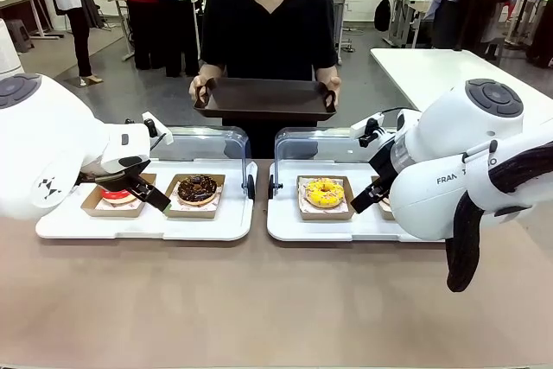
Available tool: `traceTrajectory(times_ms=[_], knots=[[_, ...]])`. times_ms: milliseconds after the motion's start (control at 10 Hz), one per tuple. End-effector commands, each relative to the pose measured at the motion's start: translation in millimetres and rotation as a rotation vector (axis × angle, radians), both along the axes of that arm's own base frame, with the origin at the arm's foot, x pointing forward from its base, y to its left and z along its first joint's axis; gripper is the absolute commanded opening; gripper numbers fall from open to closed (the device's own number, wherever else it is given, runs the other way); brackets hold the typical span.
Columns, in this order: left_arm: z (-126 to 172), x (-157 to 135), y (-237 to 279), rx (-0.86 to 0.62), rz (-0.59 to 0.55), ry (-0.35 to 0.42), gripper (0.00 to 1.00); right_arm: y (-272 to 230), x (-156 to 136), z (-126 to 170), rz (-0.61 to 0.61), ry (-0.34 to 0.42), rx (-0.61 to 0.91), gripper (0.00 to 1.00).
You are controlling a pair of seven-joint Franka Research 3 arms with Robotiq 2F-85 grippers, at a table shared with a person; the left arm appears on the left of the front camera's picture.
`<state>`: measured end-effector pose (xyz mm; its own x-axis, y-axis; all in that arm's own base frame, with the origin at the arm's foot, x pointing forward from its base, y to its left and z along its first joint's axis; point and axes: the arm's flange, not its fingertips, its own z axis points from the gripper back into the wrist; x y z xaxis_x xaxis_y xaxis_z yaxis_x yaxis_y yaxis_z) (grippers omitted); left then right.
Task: Provide the desired donut to the person.
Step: Pick up and lift the Paper togo box containing the Donut pointed at by the person.
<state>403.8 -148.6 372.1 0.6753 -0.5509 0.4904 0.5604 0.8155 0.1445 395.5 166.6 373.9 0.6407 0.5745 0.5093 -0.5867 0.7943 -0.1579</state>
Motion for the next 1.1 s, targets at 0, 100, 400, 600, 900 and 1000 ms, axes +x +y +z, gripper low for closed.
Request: traceTrajectory(times_ms=[0,100,400,600,900,1000], knots=[[-0.1,-0.1,0.0,0.000,0.000,0.000,1.00,0.1,0.0,-0.1,0.000,0.000,0.000,1.00],[-0.1,-0.1,0.0,0.000,0.000,0.000,1.00,0.1,0.0,-0.1,0.000,0.000,0.000,1.00],[33.4,-16.6,3.8,0.003,-0.071,-0.051,1.00,-9.9,-19.9,61.5,0.014,-0.040,0.003,1.00],[101.8,-30.0,13.6,0.035,-0.106,-0.085,1.00,-21.0,-38.6,131.1,0.024,-0.043,-0.012,1.00],[171.5,-65.5,14.2,0.065,-0.128,-0.167,1.00,-30.1,-60.9,196.8,0.026,-0.046,-0.032,1.00],[181.3,-70.8,12.0,0.077,-0.141,-0.182,1.00,-28.0,-65.2,204.1,0.060,-0.025,-0.041,1.00]])
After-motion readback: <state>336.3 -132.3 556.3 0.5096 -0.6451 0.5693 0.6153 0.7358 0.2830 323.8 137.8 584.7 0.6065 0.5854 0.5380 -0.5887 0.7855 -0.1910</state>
